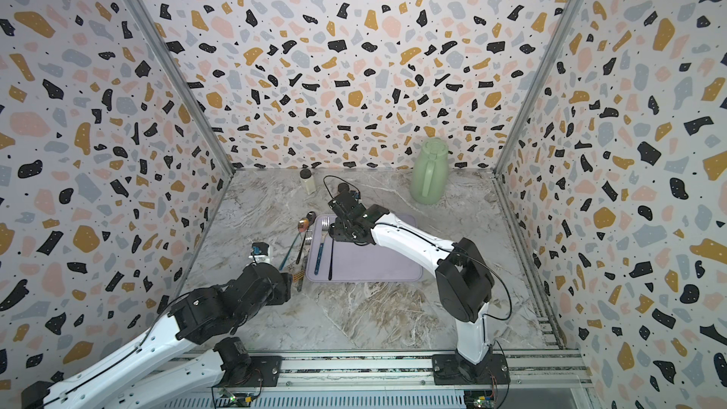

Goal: Set the spoon and fork side by side
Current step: Place the spoon on the tray, then adjust the fork at the center of the board.

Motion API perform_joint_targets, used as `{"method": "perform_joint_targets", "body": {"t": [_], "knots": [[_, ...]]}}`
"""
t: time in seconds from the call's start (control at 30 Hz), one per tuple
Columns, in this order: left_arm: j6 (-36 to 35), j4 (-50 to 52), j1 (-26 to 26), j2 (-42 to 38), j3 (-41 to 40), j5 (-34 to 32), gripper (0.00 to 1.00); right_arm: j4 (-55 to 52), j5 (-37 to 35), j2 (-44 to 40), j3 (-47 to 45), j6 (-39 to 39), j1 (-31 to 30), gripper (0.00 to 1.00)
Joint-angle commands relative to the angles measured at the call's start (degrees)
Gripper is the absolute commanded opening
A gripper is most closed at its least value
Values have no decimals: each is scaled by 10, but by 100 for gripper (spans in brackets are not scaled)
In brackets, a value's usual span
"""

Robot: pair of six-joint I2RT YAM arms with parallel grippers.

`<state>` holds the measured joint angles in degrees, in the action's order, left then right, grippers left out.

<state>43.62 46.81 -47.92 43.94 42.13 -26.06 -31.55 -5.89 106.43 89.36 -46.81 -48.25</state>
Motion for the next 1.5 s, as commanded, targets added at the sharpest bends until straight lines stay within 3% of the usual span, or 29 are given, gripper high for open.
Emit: {"method": "perform_joint_targets", "body": {"t": [0.0, 0.33, 0.5, 0.63, 0.77, 0.93, 1.17, 1.47], "knots": [[-50, -100, 35, 45, -3, -4, 68, 30, 11, -36, -51, 37, 16, 44], [-143, -266, 227, 214, -10, 111, 66, 169, 33, -146, -221, 168, 43, 52], [-164, -262, 287, 311, 29, 138, 56, 212, 42, -187, -277, 205, 57, 54], [-183, -228, 294, 356, 59, 124, 54, 239, 75, -205, -302, 214, 74, 54], [-148, -193, 293, 365, 47, 144, 54, 263, 81, -219, -324, 225, 86, 54], [-123, -180, 297, 367, 1, 144, 60, 277, 98, -220, -336, 216, 96, 54], [-110, -187, 327, 338, -27, 160, 60, 269, 82, -220, -339, 207, 98, 54], [-68, -167, 358, 324, -54, 235, 60, 277, 80, -225, -346, 207, 99, 55]]}}
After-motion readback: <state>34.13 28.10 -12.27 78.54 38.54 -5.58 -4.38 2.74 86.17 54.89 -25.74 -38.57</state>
